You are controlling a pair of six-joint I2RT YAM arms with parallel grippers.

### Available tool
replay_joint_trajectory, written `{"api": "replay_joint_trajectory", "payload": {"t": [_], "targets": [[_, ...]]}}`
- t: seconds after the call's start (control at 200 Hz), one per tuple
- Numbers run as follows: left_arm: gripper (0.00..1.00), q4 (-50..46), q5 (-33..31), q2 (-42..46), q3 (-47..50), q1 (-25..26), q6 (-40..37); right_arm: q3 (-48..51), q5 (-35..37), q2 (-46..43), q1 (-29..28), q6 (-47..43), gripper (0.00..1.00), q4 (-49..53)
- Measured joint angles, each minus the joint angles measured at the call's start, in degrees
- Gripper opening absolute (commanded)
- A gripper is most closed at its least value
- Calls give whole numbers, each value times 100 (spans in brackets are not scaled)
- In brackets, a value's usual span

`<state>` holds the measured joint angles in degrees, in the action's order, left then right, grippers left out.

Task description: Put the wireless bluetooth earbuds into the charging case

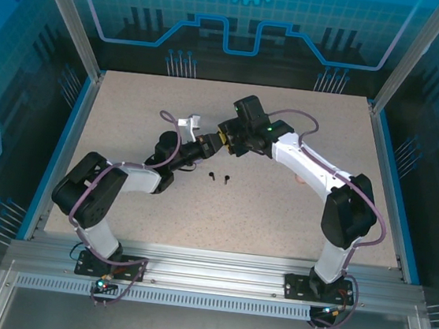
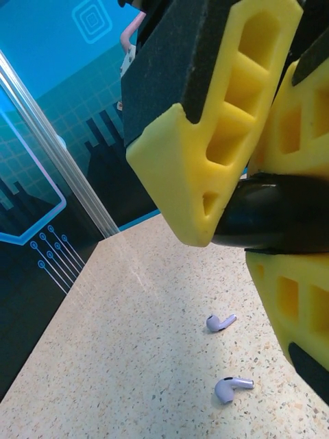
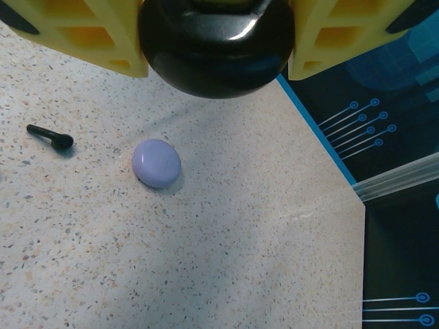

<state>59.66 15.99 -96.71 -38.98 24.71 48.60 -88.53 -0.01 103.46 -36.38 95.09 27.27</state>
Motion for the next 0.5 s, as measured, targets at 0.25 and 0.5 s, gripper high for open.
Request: {"api": "replay_joint_trajectory", "payload": {"t": [0.25, 0.5], "targets": [[0, -59, -33, -2, 0, 28, 0, 251, 72, -111, -7, 190, 50, -238], [0, -240, -50, 0, -15, -9, 190, 343, 129, -330, 57, 63, 76, -271]]}}
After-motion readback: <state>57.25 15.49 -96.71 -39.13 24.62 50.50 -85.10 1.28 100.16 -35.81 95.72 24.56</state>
